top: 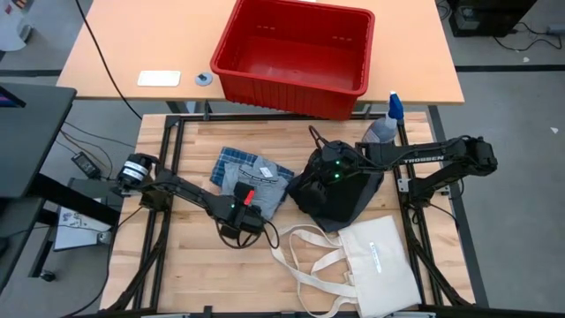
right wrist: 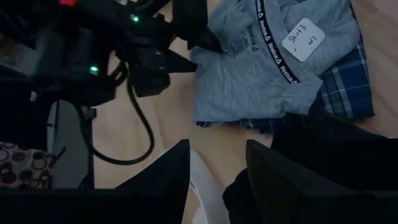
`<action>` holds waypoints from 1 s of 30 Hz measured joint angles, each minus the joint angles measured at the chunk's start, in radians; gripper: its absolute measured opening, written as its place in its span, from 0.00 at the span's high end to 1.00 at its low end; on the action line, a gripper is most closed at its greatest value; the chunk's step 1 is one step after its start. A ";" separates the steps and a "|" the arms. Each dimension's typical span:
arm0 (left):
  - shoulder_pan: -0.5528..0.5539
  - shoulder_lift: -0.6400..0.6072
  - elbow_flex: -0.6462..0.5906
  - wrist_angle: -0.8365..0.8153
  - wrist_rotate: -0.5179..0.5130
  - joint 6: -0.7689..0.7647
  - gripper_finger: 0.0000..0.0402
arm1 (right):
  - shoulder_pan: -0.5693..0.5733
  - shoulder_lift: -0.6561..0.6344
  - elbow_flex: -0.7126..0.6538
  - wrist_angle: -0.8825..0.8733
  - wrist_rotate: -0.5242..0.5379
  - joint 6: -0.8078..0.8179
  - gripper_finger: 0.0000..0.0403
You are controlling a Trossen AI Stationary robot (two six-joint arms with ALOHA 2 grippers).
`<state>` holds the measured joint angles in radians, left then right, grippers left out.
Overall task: Fold laundry
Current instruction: Stack the gray shirt on top of the black shirt
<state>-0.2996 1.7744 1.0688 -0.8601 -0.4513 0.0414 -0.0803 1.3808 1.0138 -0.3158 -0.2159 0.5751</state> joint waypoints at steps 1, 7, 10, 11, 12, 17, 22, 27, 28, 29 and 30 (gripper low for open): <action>0.003 0.000 -0.007 0.006 -0.004 0.000 0.24 | 0.000 0.000 0.000 0.003 -0.002 0.001 0.59; 0.032 -0.009 -0.010 -0.033 -0.035 -0.097 0.79 | 0.000 0.000 0.000 0.011 -0.016 0.060 0.59; 0.052 -0.057 0.014 -0.089 -0.027 -0.203 0.95 | -0.008 0.001 0.000 0.049 -0.083 0.167 0.59; 0.059 -0.077 0.023 -0.095 -0.025 -0.232 0.95 | -0.008 0.005 0.001 0.059 -0.097 0.183 0.59; 0.064 -0.106 0.027 -0.095 -0.025 -0.254 0.95 | -0.008 0.007 0.002 0.061 -0.098 0.178 0.59; 0.079 -0.259 0.035 -0.074 -0.004 -0.310 0.96 | -0.007 0.034 0.000 0.039 0.007 0.082 0.57; 0.108 -0.376 0.035 -0.072 -0.005 -0.390 0.96 | -0.030 0.124 0.001 0.183 -0.020 0.267 0.52; 0.136 -0.425 0.035 -0.072 -0.004 -0.405 0.97 | -0.016 0.252 0.000 0.445 -0.147 0.532 0.41; 0.142 -0.425 0.036 -0.071 -0.004 -0.413 0.97 | -0.015 0.274 0.000 0.479 -0.171 0.583 0.38; 0.146 -0.427 0.036 -0.073 -0.004 -0.418 0.97 | -0.016 0.293 0.000 0.511 -0.189 0.634 0.35; 0.147 -0.428 0.036 -0.078 -0.003 -0.421 0.97 | -0.016 0.306 0.000 0.537 -0.197 0.677 0.31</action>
<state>-0.1524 1.3468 1.1046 -0.9377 -0.4540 -0.3800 -0.0967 1.6872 1.0138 0.2210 -0.4126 1.2523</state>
